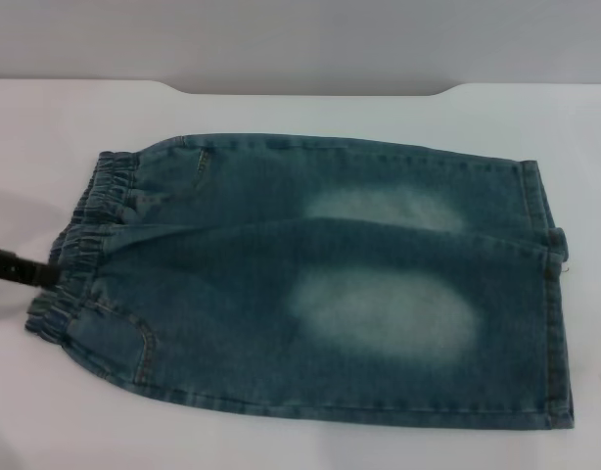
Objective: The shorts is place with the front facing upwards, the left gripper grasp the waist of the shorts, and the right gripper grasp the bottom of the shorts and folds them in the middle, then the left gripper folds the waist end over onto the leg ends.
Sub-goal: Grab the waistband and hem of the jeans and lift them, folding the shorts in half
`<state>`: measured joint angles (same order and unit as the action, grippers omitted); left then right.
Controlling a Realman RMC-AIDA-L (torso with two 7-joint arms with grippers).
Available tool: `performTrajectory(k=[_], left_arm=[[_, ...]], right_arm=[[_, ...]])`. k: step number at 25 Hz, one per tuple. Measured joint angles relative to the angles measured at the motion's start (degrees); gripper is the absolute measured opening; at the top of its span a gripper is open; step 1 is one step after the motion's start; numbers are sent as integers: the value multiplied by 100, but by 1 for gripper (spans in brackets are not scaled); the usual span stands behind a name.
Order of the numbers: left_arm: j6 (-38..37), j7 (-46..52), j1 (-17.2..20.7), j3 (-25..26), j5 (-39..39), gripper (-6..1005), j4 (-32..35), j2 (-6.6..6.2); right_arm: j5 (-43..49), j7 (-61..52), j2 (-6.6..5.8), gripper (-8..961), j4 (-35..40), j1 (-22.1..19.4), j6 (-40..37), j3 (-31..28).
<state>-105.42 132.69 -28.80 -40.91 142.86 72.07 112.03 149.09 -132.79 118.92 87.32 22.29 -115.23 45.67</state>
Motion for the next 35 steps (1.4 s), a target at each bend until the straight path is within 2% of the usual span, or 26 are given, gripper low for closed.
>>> performTrajectory(k=[7, 15, 22, 35], left_arm=[[406, -82, 83, -101, 333, 830, -69, 136], [643, -278, 62, -111, 672, 830, -446, 200], [890, -483, 77, -231, 738, 829, -558, 354], [1220, -520, 123, -444, 752, 830, -853, 384]], right_arm=[[-151, -1, 8, 238, -52, -5, 98, 121], [-239, -42, 8, 238, -199, 17, 221, 293], [-242, -47, 8, 238, -217, 49, 223, 294], [-306, -55, 12, 239, -234, 42, 220, 330]])
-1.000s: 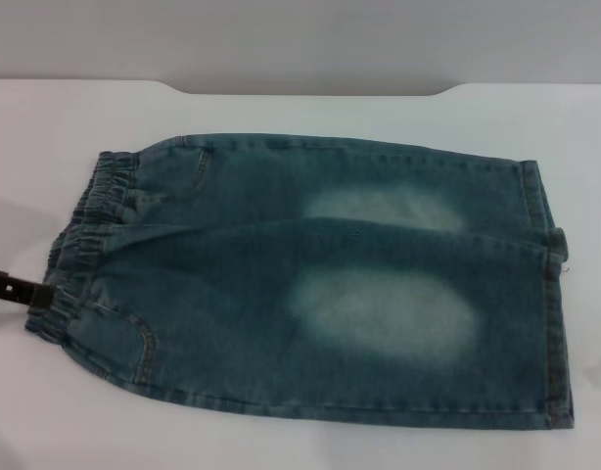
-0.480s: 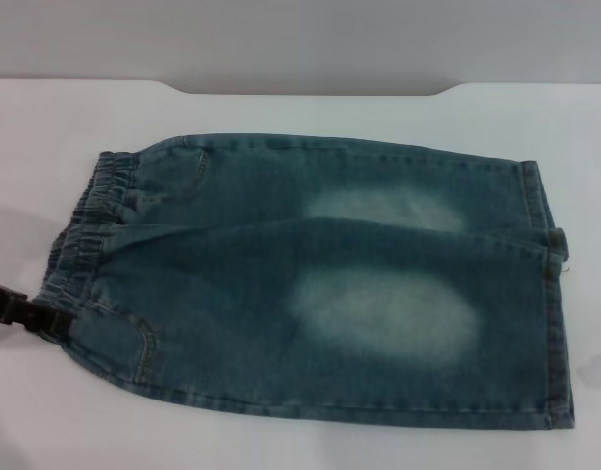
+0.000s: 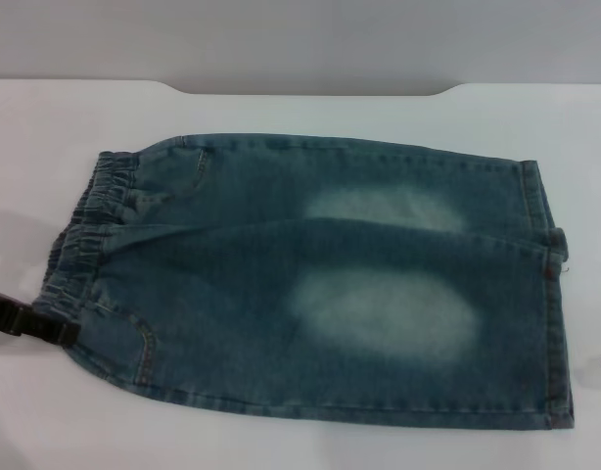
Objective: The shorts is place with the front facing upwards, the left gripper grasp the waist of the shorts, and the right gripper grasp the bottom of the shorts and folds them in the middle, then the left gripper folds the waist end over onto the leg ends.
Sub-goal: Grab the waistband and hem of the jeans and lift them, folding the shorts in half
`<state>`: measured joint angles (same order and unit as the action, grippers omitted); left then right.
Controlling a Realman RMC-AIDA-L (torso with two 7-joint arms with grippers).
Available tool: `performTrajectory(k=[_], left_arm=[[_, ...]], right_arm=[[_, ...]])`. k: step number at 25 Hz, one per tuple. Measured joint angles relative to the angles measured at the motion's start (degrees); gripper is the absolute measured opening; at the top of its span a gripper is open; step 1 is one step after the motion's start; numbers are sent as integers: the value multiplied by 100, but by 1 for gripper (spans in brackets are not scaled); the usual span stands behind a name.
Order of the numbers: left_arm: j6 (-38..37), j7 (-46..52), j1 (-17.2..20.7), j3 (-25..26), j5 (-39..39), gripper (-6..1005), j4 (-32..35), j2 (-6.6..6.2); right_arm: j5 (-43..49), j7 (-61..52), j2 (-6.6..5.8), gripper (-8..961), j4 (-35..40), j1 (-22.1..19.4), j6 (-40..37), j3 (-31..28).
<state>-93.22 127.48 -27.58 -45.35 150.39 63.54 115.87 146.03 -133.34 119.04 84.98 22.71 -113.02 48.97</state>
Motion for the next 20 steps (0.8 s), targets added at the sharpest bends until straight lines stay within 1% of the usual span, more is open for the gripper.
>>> performTrajectory(k=[6, 11, 20], left_arm=[[43, 5, 9, -1, 0, 830, 45, 20], [85, 27, 13, 14, -1, 829, 57, 2], [127, 26, -21, -2, -1, 830, 43, 10]], right_arm=[[-6, -7, 4, 238, 1, -2, -1, 42], [-6, -8, 5, 237, 1, 1, -1, 42], [-6, -8, 5, 234, -4, 5, -1, 95]])
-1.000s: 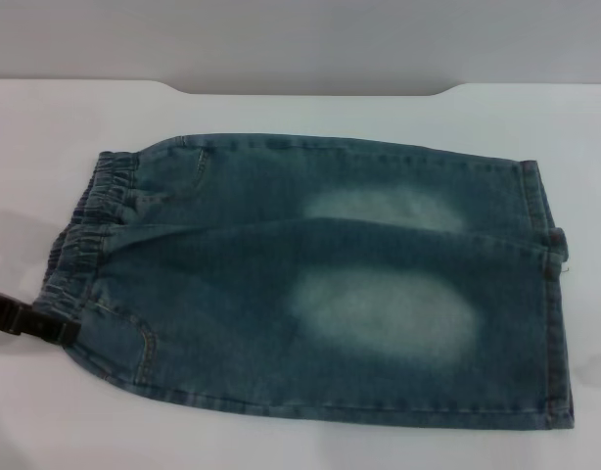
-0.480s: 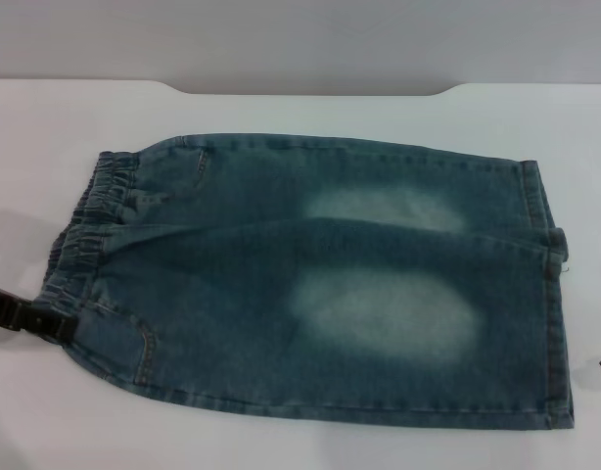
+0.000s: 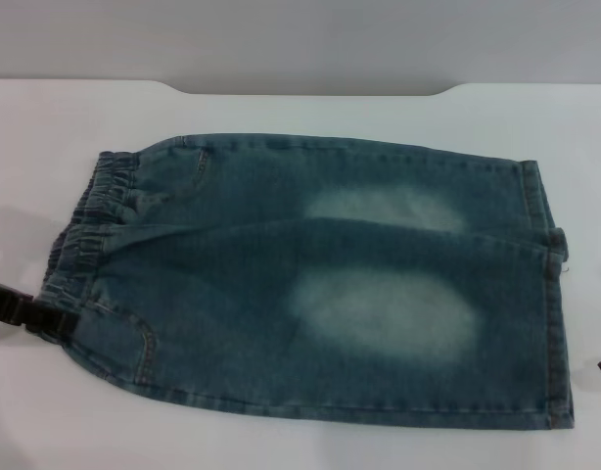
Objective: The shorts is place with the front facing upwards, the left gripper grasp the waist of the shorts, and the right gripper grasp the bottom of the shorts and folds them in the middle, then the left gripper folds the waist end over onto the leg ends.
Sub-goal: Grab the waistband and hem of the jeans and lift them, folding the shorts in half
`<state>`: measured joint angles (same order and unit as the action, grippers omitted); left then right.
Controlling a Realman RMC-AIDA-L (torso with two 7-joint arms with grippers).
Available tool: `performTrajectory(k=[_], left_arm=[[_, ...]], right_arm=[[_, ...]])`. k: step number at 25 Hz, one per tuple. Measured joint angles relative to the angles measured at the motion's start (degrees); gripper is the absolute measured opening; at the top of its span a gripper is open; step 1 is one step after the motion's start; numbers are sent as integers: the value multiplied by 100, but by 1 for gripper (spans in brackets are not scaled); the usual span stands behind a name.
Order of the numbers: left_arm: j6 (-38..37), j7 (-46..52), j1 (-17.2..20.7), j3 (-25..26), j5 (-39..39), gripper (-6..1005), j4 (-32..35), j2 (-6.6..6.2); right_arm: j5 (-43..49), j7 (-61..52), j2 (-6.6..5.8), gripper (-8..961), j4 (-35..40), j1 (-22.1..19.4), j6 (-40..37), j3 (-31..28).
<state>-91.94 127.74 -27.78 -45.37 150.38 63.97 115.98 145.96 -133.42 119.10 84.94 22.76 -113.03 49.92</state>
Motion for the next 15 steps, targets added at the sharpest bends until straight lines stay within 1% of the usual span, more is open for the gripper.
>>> performTrajectory(k=[8, 15], left_arm=[[7, 1, -2, -16, 80, 829, -11, 10], [11, 21, 1, -11, 135, 801, 18, 37]], right_arm=[[2, 0, 0, 231, -4, 22, 2, 0], [2, 0, 0, 229, -4, 38, 18, 0]])
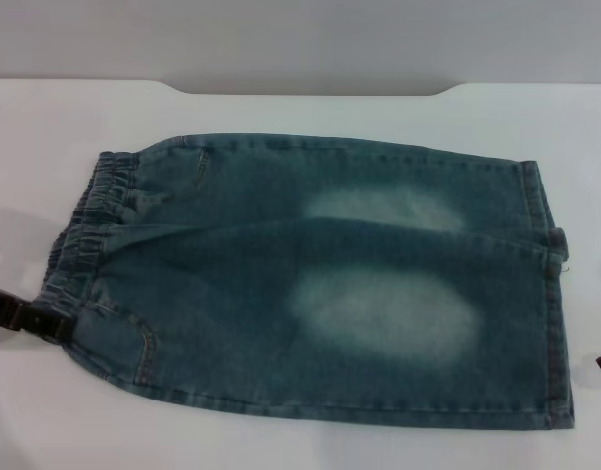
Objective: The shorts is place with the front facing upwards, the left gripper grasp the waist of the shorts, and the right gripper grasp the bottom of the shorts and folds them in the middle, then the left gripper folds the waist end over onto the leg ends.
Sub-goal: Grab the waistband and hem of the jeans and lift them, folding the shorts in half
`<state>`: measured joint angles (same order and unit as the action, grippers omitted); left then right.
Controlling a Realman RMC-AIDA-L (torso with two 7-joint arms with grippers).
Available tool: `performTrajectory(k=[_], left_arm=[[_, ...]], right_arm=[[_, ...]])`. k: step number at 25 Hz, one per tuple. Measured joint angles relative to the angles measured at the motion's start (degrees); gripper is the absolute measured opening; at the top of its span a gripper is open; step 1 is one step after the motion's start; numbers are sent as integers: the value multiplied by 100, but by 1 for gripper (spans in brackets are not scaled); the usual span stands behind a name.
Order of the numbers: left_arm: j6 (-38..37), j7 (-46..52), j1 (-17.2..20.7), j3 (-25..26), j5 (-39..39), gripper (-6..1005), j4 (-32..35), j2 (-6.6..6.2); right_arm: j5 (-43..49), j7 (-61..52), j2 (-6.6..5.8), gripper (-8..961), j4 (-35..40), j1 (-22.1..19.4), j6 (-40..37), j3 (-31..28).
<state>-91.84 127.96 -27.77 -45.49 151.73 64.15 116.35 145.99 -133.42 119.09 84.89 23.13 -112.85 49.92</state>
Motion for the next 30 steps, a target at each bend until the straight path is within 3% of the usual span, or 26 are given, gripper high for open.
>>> performTrajectory(k=[13, 18, 24, 27, 30], left_arm=[[5, 8, -15, -4, 79, 614, -28, -16], [-1, 4, -13, -4, 87, 383, -9, -13], [-9, -29, -16, -4, 87, 190, -28, 1], [-16, -37, -17, -4, 86, 29, -29, 3], [-19, -40, -18, -4, 85, 29, -25, 3]], right_arm=[[0, 0, -9, 225, 1, -38, 52, -16], [0, 0, -9, 223, 2, -35, 53, -23], [0, -37, -13, 221, 73, -33, 52, -35], [0, -68, -26, 221, 122, -43, 35, -49], [3, -80, -29, 220, 180, -57, -1, -55]])
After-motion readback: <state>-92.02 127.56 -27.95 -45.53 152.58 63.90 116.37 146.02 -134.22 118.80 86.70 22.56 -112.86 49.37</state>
